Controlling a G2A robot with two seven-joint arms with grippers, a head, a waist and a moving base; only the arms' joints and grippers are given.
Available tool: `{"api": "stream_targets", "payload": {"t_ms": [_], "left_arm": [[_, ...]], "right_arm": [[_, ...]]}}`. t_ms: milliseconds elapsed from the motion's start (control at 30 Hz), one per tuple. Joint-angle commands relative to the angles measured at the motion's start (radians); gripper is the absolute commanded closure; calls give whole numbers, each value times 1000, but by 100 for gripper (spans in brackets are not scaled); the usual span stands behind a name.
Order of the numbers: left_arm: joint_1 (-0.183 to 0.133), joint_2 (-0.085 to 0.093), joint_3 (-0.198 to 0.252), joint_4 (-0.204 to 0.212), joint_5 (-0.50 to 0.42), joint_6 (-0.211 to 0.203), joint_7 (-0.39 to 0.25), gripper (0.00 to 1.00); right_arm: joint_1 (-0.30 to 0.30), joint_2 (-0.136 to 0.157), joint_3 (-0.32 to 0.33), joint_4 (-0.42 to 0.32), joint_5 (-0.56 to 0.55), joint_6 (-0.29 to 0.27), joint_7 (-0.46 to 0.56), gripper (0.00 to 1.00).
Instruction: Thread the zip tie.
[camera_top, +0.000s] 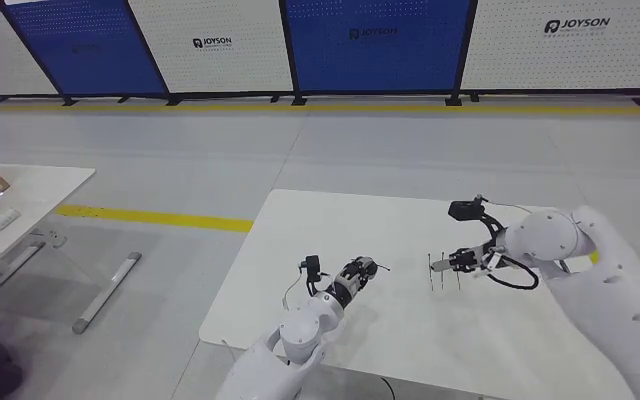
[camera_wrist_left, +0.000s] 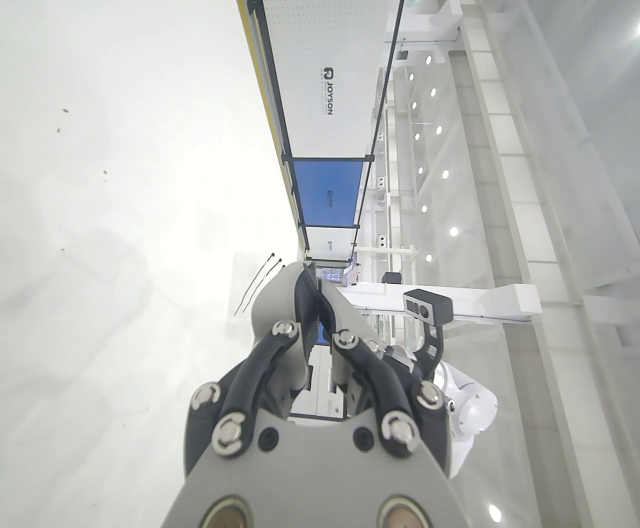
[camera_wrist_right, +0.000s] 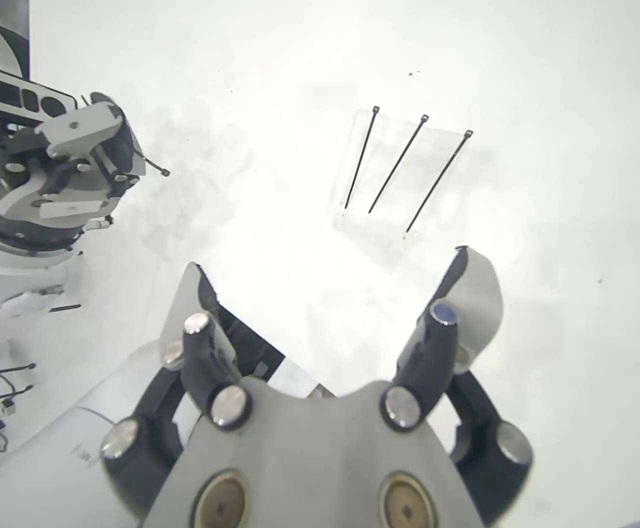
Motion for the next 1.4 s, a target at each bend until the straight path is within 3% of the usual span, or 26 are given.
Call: {"api": "stream_targets", "payload": {"t_ms": [0,200,467,800,967,1100,1233,1367], "left_arm": [[0,0,0,0,0,0,0,100],[0,0,0,0,0,0,0,100],[0,0,0,0,0,0,0,100],[1,0,-8,-13,-15,-8,5,100],[34,7,-52,-118,-56,-19,-15,100],[81,16,-102,-251,-82,-26,-41,100],[133,22,-146,-394,-80,-59,-22,100],[177,26,-157,-503,-45,-67,4,100]], "right_arm": [[0,0,0,0,0,0,0,0],[-17,-1,-7,-8,-1,1,-11,0],[-5,-18,-62,-68,-93,132,-27,0],[-4,-18,-63,-68,-92,133,-27,0],[-4,-18,-63,-68,-92,133,-27,0],[-4,-18,-63,-68,-92,133,-27,0],[-4,-18,-63,-68,-92,133,-27,0],[-4,-18,-63,-68,-92,133,-27,0]]}}
